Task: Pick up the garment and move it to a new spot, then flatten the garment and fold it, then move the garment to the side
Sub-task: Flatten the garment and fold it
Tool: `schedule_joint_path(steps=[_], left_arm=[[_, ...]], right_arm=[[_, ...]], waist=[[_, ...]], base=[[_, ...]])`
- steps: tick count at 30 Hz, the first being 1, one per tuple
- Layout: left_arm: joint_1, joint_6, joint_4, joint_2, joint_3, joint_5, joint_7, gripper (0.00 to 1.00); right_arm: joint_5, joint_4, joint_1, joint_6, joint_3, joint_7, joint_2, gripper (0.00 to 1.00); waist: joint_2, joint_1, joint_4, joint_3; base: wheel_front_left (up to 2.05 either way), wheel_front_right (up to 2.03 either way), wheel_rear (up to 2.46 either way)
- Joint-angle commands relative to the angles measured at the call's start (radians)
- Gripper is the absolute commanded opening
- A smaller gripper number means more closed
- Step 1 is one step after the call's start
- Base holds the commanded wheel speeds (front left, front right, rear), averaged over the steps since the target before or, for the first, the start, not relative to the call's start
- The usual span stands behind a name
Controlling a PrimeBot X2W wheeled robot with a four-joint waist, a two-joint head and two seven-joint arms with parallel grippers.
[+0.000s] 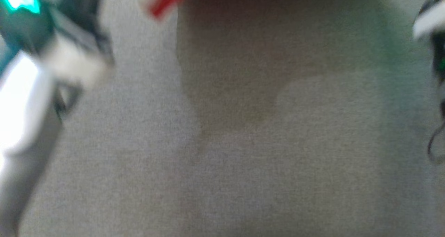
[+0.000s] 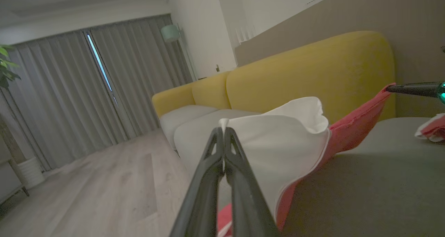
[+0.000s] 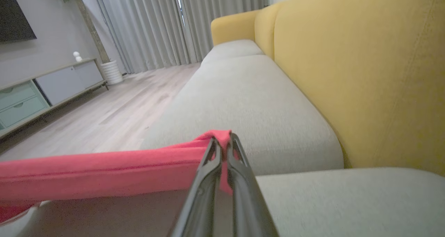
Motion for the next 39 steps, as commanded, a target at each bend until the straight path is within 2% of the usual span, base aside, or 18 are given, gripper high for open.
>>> schedule_joint_path(steps=[1, 4, 9, 13, 19, 23, 29, 33, 39], left_arm=[[0.072, -0.004, -0.058, 0.062, 0.056, -0.013, -0.001, 0.0], [0.293, 0.003, -0.127, 0.074, 0.056, -0.028, -0.001, 0.0], [0.597, 0.031, -0.2, 0.056, 0.041, -0.051, -0.001, 0.0], [0.764, 0.072, -0.232, 0.027, 0.045, -0.055, -0.001, 0.0], [0.925, 0.094, -0.277, -0.003, 0.064, -0.052, -0.001, 0.0], [1.009, 0.1, -0.3, -0.012, 0.072, -0.057, -0.001, 0.0], [1.072, 0.089, -0.325, -0.013, 0.062, -0.062, -0.001, 0.0], [1.014, 0.066, -0.321, -0.02, 0.071, -0.056, -0.001, 0.0], [0.905, 0.04, -0.298, -0.023, 0.074, -0.036, -0.001, 0.0]], right_arm=[[0.028, -0.029, 0.053, -0.001, 0.028, 0.008, -0.017, 0.0], [0.087, -0.052, 0.181, -0.001, 0.06, 0.025, -0.034, 0.0], [0.156, -0.121, 0.396, -0.001, 0.07, 0.031, -0.069, 0.0], [0.186, -0.2, 0.549, -0.001, 0.053, 0.032, -0.083, 0.0], [0.169, -0.342, 0.763, -0.001, -0.015, 0.048, -0.095, 0.0], [0.137, -0.442, 0.88, -0.001, -0.094, 0.086, -0.083, 0.0], [0.085, -0.594, 1.006, -0.001, -0.213, 0.171, -0.031, 0.0], [0.045, -0.684, 1.037, -0.001, -0.29, 0.236, 0.021, 0.0], [0.014, -0.725, 1.007, -0.001, -0.33, 0.29, 0.053, 0.0]], waist=[[0.0, 0.0001, -0.012, -0.054], [0.0, 0.0001, -0.028, -0.108], [0.0, 0.0001, -0.043, -0.177], [0.0, 0.0001, -0.051, -0.212], [0.0, 0.0001, -0.046, -0.255], [0.0, 0.0001, -0.044, -0.272], [0.0, 0.0001, -0.035, -0.277], [0.0, 0.0001, -0.026, -0.263], [0.0, 0.0001, -0.026, -0.223]], base=[[0.0, 0.0, 0.0], [0.0, 0.0, 0.0], [0.0, 0.0, 0.0], [0.0, 0.0, 0.0], [0.0, 0.0, 0.0], [0.0, 0.0, 0.0], [0.0, 0.0, 0.0], [0.0, 0.0, 0.0], [0.0, 0.0, 0.0]])
